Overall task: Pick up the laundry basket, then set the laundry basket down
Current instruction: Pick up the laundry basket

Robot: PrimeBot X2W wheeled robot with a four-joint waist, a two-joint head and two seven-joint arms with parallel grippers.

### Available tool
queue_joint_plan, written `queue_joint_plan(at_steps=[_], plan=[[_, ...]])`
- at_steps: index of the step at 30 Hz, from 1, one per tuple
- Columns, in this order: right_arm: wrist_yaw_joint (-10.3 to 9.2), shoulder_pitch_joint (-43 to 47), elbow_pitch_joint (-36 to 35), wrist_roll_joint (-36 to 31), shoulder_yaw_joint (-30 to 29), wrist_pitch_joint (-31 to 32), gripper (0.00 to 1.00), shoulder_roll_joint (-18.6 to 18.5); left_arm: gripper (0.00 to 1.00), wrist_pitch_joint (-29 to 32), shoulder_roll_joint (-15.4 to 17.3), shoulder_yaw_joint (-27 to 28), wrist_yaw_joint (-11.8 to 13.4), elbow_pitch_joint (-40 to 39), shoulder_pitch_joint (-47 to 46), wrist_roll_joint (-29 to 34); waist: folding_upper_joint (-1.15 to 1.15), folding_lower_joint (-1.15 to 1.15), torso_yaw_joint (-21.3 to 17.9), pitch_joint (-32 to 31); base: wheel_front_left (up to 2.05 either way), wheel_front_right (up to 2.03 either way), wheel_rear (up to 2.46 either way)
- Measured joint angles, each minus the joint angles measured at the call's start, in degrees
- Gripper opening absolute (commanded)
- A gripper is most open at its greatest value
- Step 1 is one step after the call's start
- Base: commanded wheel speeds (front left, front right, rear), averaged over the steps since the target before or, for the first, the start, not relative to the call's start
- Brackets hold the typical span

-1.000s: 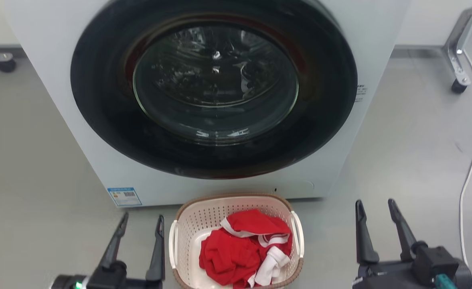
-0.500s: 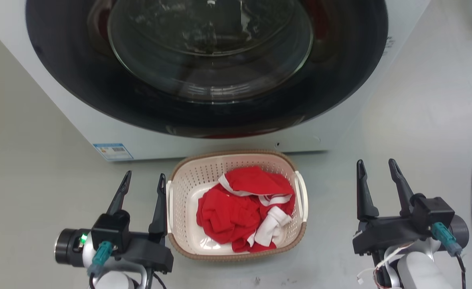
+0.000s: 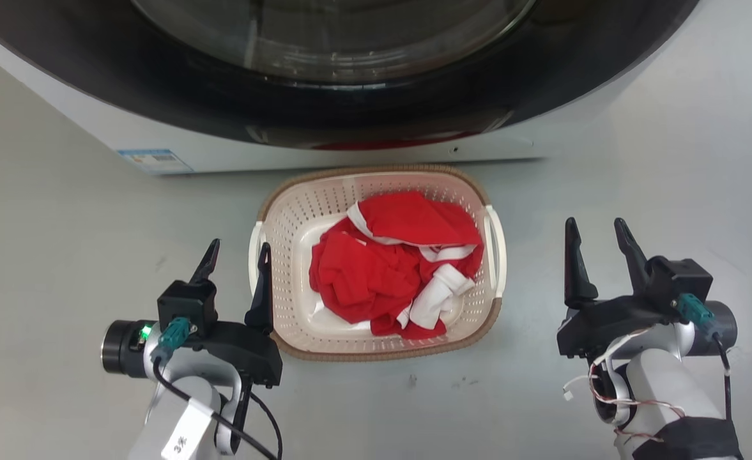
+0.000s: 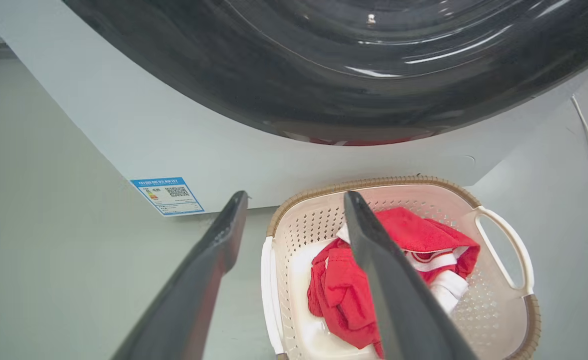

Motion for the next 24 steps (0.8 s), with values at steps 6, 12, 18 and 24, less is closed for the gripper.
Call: queue_joint_plan(at_steps=[6,12,18,24], plan=[[0.0,-4.0,3.5,0.2,0.4,0.2,1.0,0.0,1.0,1.0,-0.3,-0.1,-0.2,4.4,-3.8,-0.7,0.0,0.0,0.3,5.1,0.0,0.0,0.0],[0.0,-8.3,6.0,0.2,1.2,0.2,1.0,0.0,1.0,1.1,-0.6,0.0,-0.5,7.3,-7.6,-2.4,0.0,0.0,0.7,10.3,0.0,0.0,0.0],[0.01,-13.0,7.6,0.2,1.7,0.1,1.0,0.0,1.0,0.9,-1.0,-0.5,-0.6,9.5,-11.4,-2.6,0.01,-0.01,1.0,15.5,0.0,0.0,0.0],[0.47,-16.9,9.7,0.0,3.1,-0.4,1.0,0.0,1.0,0.3,-1.1,-0.3,-0.5,12.0,-14.9,-3.2,0.0,0.0,1.3,20.3,0.0,0.0,0.0]])
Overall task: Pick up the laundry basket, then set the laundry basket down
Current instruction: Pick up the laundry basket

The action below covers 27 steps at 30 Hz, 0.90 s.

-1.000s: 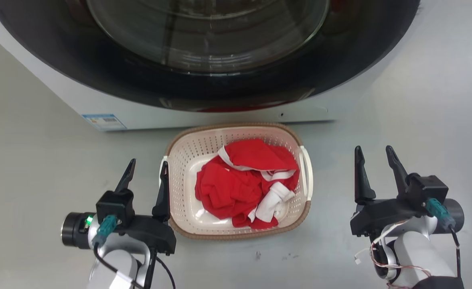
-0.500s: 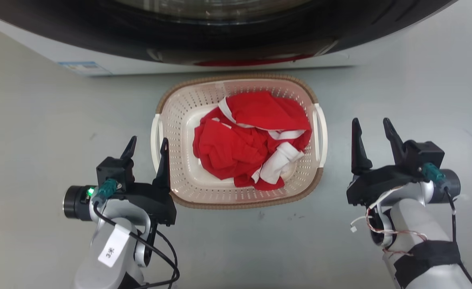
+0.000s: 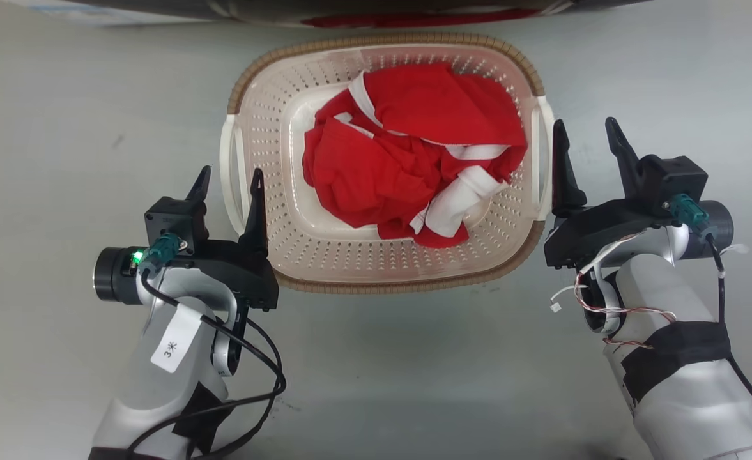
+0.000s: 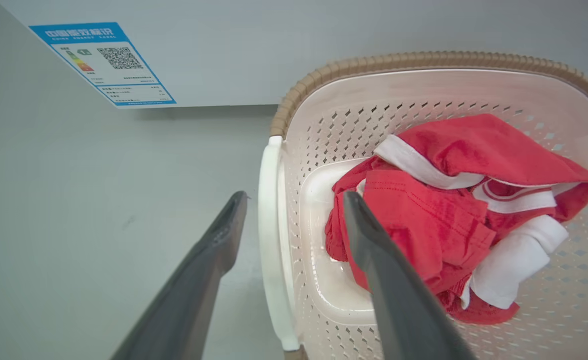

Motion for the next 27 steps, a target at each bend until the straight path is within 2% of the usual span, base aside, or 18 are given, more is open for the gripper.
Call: queue_joint_plan(at_steps=[12,25,27], plan=[[0.7,-4.7,3.5,-0.2,2.7,-1.0,1.0,0.0,1.0,-1.2,-0.2,1.6,0.6,5.6,-5.2,-0.9,0.0,-0.01,0.3,5.7,0.0,0.0,0.0],[0.59,-7.3,6.8,1.3,7.3,-1.0,1.0,-0.1,1.0,-1.4,-0.4,1.2,0.6,11.1,-10.2,-0.9,-0.01,-0.02,0.9,8.7,0.0,0.0,0.0],[0.11,-7.9,7.5,1.9,7.8,-1.0,1.0,-0.1,1.0,-1.7,-0.4,0.9,0.5,11.8,-10.7,-1.0,-0.01,-0.02,1.1,8.7,0.0,0.0,0.0]])
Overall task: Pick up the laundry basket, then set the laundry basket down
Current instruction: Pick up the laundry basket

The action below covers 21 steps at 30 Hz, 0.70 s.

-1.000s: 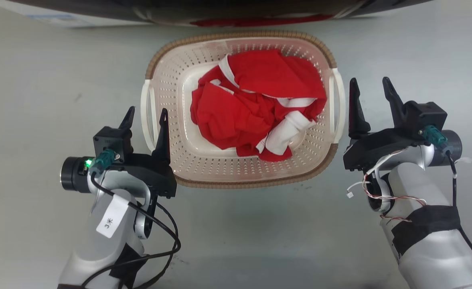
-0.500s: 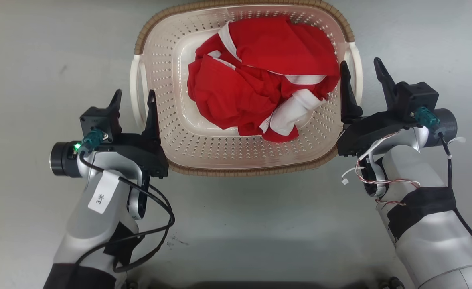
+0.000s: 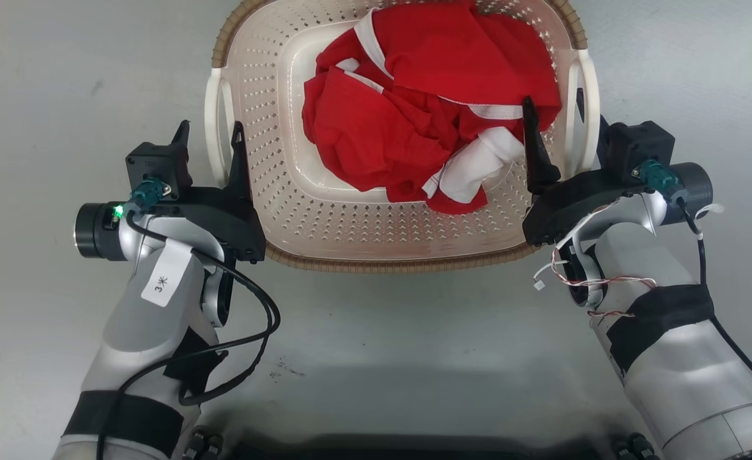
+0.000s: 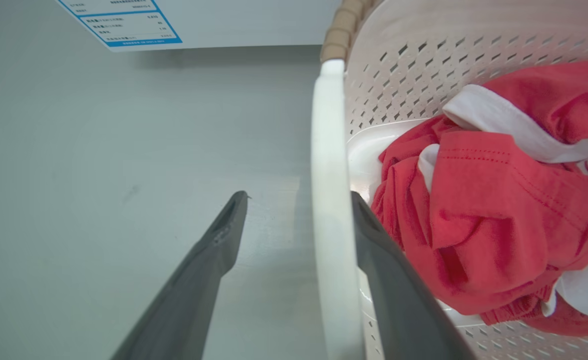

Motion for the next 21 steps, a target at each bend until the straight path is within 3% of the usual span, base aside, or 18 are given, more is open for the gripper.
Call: queue_joint_plan(at_steps=[7,9,10,11,12,13,14,15,21], plan=[[-1.34,-1.5,1.5,2.5,2.3,0.0,1.0,0.0,1.0,0.0,-0.1,-2.0,-0.6,2.3,-1.2,-2.2,0.0,0.0,0.4,-0.1,0.0,0.0,0.0],[-1.52,-1.6,2.0,3.2,2.9,0.0,1.0,-0.1,0.84,0.0,-0.1,-2.8,-0.7,2.8,-1.5,-2.7,0.0,0.0,0.4,-0.3,0.0,0.0,0.0],[-1.82,-1.6,2.4,3.5,3.3,0.0,0.91,-0.1,0.47,-0.1,-0.1,-3.3,-1.1,2.9,-1.7,-3.0,0.01,0.0,0.3,-0.4,0.0,0.0,0.0],[-2.0,-1.6,2.7,3.7,3.7,0.0,0.76,-0.1,0.29,-0.2,-0.1,-3.9,-1.1,3.1,-1.7,-3.0,0.0,0.0,0.3,-0.5,0.0,0.0,0.0],[-2.07,-1.6,3.1,4.1,4.0,0.0,0.51,-0.1,0.0,-0.2,-0.1,-4.4,-1.1,3.4,-1.7,-3.3,0.0,0.0,0.3,-0.7,0.0,0.0,0.0],[-2.4,-1.6,3.4,4.6,4.4,0.0,0.4,-0.1,0.0,-0.2,-0.1,-5.2,-1.4,3.6,-1.7,-3.6,0.0,0.0,0.2,-0.9,0.0,0.0,0.0],[-2.57,-1.6,3.7,5.2,4.6,0.0,0.07,-0.1,0.0,-0.2,-0.1,-5.8,-1.5,3.8,-1.7,-3.8,0.0,0.0,0.2,-1.1,0.0,0.0,0.0],[-2.57,-1.6,3.7,5.2,4.6,0.0,0.0,-0.1,0.0,-0.2,-0.1,-5.8,-1.5,3.8,-1.7,-3.8,0.0,0.0,0.2,-1.1,0.0,0.0,0.0],[-3.43,-1.6,5.1,7.9,6.7,0.0,0.0,-0.8,0.0,-0.2,0.5,-9.1,-1.0,4.3,-1.4,-7.2,0.01,0.0,-0.2,-2.8,0.0,0.0,0.0]])
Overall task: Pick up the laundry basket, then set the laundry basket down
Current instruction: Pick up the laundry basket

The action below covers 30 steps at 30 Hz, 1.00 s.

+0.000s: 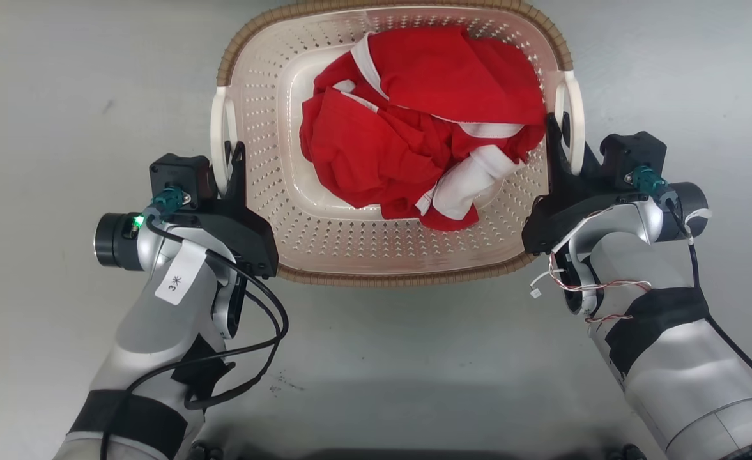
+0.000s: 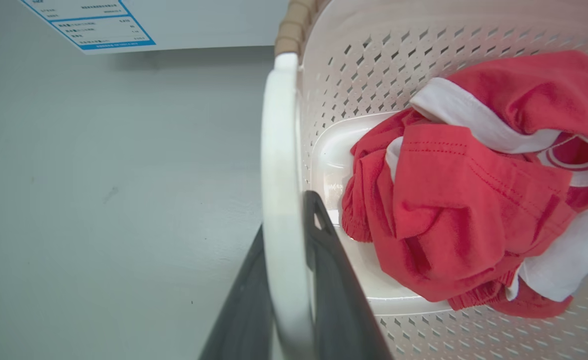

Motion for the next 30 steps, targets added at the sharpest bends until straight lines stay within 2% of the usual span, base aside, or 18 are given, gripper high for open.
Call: queue_joint_plan(at_steps=[17,30], plan=[[-0.27,4.5,6.7,6.9,6.4,0.2,0.0,0.2,0.0,0.5,0.0,-7.2,1.0,2.3,6.5,-8.6,-0.01,0.0,-0.7,-9.4,0.0,0.0,0.0],[-0.27,9.9,9.0,14.4,11.3,6.0,0.0,0.6,0.0,5.0,-0.1,-11.3,1.0,5.2,11.1,-13.5,-0.01,-0.01,-0.4,-19.9,0.0,0.0,0.0]])
